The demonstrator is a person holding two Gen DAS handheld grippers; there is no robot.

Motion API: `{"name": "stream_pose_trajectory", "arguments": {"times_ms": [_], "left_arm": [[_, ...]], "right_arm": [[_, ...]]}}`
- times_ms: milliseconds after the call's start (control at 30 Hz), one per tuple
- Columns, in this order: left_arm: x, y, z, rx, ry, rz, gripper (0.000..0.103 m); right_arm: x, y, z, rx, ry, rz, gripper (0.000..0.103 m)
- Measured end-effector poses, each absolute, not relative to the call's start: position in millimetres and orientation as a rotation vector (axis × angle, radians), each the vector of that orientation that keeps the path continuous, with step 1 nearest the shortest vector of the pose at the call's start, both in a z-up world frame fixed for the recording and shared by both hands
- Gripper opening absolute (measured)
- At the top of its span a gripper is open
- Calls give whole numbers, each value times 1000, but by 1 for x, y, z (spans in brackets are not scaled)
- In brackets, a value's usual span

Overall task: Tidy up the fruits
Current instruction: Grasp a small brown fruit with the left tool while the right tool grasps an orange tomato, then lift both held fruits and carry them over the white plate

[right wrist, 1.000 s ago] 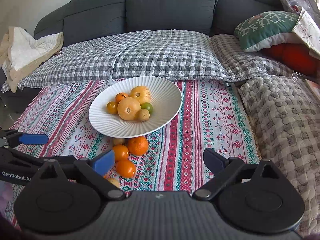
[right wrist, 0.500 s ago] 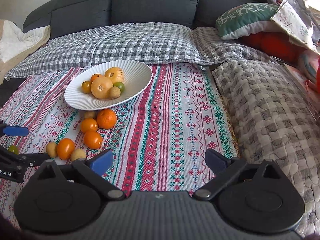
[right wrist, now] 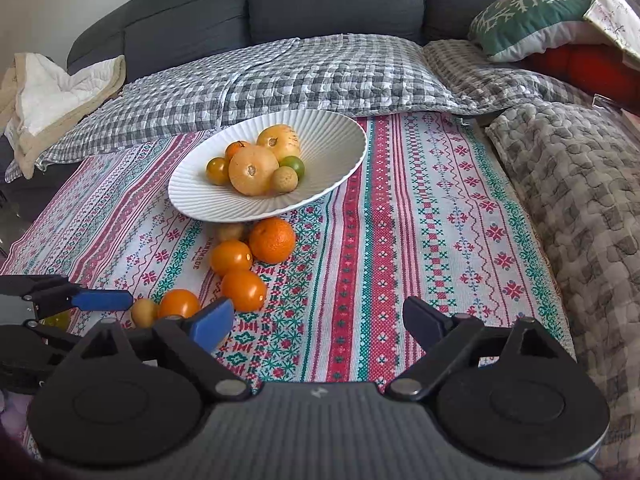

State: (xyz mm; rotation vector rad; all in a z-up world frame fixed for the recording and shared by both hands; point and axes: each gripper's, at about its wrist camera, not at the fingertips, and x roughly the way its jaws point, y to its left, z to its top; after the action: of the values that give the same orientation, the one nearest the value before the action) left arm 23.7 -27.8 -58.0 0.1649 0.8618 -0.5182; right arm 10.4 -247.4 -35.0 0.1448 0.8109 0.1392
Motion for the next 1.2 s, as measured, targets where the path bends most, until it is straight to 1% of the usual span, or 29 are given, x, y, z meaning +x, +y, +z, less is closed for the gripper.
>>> {"name": "stream_pose_trajectory", "arguments": {"times_ms": [100,167,300,367,467,600,700,767,800,867,967,1033,1133,1200], "left_arm": [[25,-28,-59,179,854,-507,45],[26,-27,-58,177,858,-496,36],[30,-26,-57,167,870,-477,27],[31,-27,-57,175,872,-464,21],[32,-27,-57,185,875,-457,16],[32,-26,-57,193,880,-460,15],[31,-27,-57,198,880,-460,15],[31,-26,-58,195,881,-459,15],[31,-26,-58,194,882,-459,15],[32,-27,-58,190,885,-456,15],[33,-26,-57,189,894,-457,15],[34,-25,-56,192,900,-454,15],[33,-25,-56,195,900,-453,16],[33,-25,-56,201,899,-448,16]], "right_arm": [[17,-240,-39,140,830,149,81],[21,-236,-40,142,836,158,78],[30,-228,-46,139,857,170,74],[34,-225,-49,138,869,170,68],[39,-220,-50,139,869,185,66],[41,-215,-52,115,870,194,63],[41,-215,-52,110,869,195,56],[41,-217,-52,126,870,205,45],[41,-218,-51,132,872,210,42],[40,-219,-51,133,876,232,30],[36,-220,-51,114,878,251,25],[36,-222,-50,115,880,257,24],[37,-223,-48,135,877,268,24],[39,-223,-48,147,873,260,27]]}}
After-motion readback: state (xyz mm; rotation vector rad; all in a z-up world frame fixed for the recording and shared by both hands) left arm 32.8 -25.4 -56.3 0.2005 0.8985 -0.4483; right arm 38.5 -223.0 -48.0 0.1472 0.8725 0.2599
